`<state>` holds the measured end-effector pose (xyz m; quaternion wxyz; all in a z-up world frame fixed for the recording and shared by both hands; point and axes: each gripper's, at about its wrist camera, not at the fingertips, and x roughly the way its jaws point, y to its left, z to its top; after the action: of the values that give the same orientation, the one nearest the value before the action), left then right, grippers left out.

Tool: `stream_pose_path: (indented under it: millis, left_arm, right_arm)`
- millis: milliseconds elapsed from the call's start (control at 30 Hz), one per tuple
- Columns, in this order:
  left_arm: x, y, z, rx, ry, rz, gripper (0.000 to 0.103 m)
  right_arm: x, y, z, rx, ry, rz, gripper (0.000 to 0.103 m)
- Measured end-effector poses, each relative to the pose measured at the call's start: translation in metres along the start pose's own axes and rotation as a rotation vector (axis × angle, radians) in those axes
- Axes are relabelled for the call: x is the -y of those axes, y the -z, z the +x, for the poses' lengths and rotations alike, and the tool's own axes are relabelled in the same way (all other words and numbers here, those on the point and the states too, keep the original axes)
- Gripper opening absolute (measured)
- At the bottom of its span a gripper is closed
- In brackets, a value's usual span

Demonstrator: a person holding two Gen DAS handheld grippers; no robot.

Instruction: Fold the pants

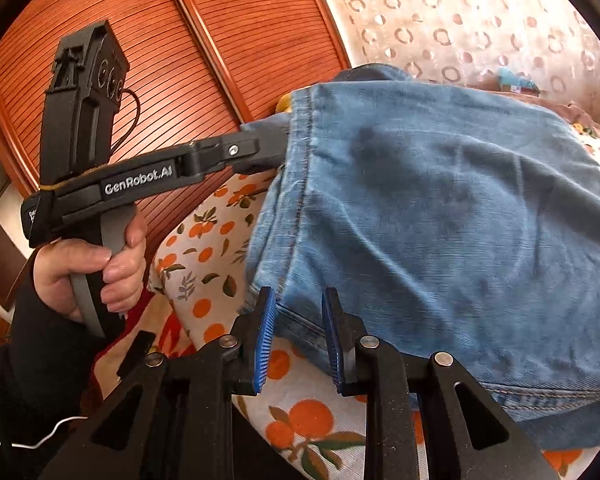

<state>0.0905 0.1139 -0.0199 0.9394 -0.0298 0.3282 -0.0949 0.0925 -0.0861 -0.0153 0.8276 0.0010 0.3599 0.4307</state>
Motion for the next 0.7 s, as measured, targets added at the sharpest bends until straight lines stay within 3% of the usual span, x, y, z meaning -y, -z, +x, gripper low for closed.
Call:
stream_pose_path:
  millis: [333,600,700]
  left_arm:
    - [0.029,-0.009,-0.004,0.012,0.048,0.05,0.053]
    - [0.068,-0.032,0.004,0.026,0.099,0.124,0.053]
    - [0.085,-0.043,0.011,0.031,0.125,0.15,0.053]
  right_arm:
    - [0.04,0.02,-0.067,0.101,0.211,0.066,0.042]
    - [0.078,0.049,-0.125,0.134,0.449,0.118,0.045]
    - [0.08,0.056,-0.133,0.132,0.493,0.139,0.046]
